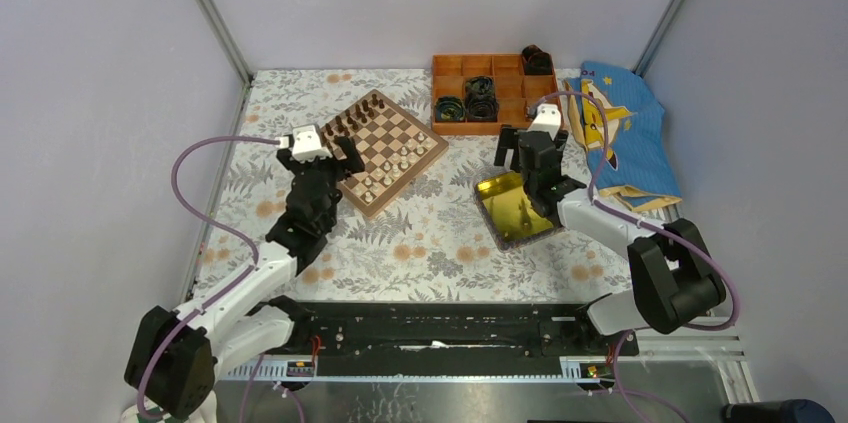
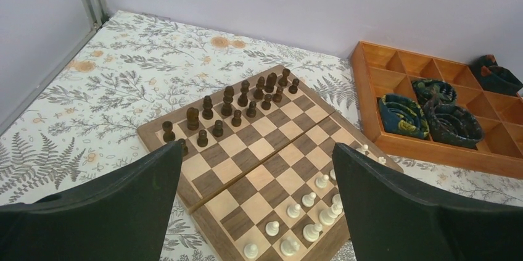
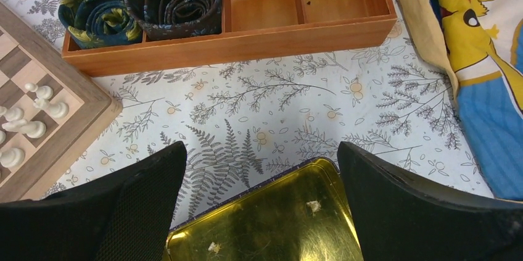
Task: Set up the chess pieces on the board
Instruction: Reset both arms
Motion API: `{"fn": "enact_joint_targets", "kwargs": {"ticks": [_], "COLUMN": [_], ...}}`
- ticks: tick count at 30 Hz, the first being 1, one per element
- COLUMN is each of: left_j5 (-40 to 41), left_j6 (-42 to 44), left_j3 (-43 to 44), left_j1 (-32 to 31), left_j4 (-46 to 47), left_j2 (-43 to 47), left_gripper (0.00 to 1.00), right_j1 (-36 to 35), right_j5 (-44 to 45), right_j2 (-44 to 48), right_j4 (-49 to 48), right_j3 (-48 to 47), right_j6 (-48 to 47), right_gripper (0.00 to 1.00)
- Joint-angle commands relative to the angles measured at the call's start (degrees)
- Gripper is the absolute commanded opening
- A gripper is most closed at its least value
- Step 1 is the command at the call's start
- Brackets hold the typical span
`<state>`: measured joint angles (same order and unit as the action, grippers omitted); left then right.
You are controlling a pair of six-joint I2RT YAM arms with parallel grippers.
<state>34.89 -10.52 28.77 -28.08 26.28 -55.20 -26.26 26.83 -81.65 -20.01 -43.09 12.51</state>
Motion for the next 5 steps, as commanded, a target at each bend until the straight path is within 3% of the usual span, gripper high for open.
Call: {"fn": "enact_joint_targets", "kwargs": {"ticks": [1,5], "left_j5": [-0.1,0.4], "left_j6": [0.8,0.7], "left_j3": [-0.6,-0.7], "left_j1": [0.4,0.4], "left_j4": [5.3,5.2], "left_j2": [-0.6,-0.6], "left_gripper": [0.99,0.99], "right_j1": [-0.7,-1.0], "right_j5": [2.8,2.8], "right_j2": [2.1,2.6], "right_j4": [-3.1,-4.1], "right_j3": [0.0,0.7], "right_j6": [-1.0,-1.5], "right_gripper": [1.0,1.0]}}
